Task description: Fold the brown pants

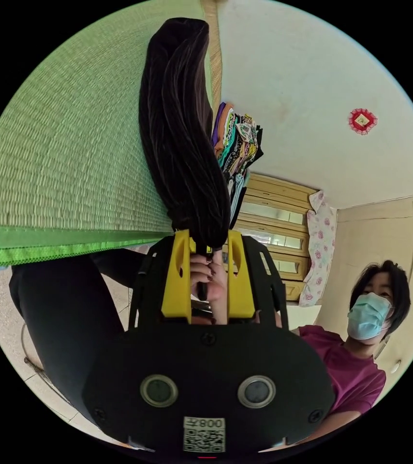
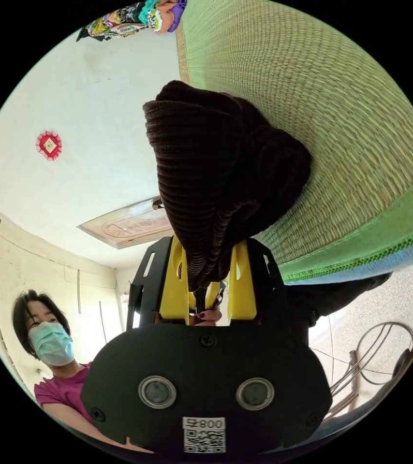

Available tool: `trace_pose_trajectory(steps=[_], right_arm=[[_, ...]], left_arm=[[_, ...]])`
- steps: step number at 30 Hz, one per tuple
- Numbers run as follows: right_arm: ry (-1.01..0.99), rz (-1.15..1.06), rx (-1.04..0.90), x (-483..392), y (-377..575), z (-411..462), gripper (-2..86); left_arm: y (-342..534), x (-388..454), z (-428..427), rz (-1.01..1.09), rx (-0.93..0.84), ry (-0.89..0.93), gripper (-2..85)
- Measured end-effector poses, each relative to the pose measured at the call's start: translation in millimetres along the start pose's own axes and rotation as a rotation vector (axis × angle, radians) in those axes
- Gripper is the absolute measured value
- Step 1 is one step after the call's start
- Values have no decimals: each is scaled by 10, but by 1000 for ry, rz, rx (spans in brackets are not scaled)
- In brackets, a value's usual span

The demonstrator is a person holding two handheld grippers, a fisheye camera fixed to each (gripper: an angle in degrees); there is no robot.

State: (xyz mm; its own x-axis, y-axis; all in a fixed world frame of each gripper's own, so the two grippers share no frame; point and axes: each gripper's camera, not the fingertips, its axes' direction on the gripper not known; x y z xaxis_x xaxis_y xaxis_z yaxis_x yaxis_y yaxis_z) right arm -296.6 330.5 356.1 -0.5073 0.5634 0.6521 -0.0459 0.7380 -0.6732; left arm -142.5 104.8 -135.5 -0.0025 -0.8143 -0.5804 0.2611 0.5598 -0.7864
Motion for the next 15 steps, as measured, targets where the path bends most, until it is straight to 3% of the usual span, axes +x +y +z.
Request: trace_pose_trajectory(steps=[15], right_arm=[[63,36,0,51,416,-705,129]], left_arm=[[-304,-633,-624,-72,220,52,176]])
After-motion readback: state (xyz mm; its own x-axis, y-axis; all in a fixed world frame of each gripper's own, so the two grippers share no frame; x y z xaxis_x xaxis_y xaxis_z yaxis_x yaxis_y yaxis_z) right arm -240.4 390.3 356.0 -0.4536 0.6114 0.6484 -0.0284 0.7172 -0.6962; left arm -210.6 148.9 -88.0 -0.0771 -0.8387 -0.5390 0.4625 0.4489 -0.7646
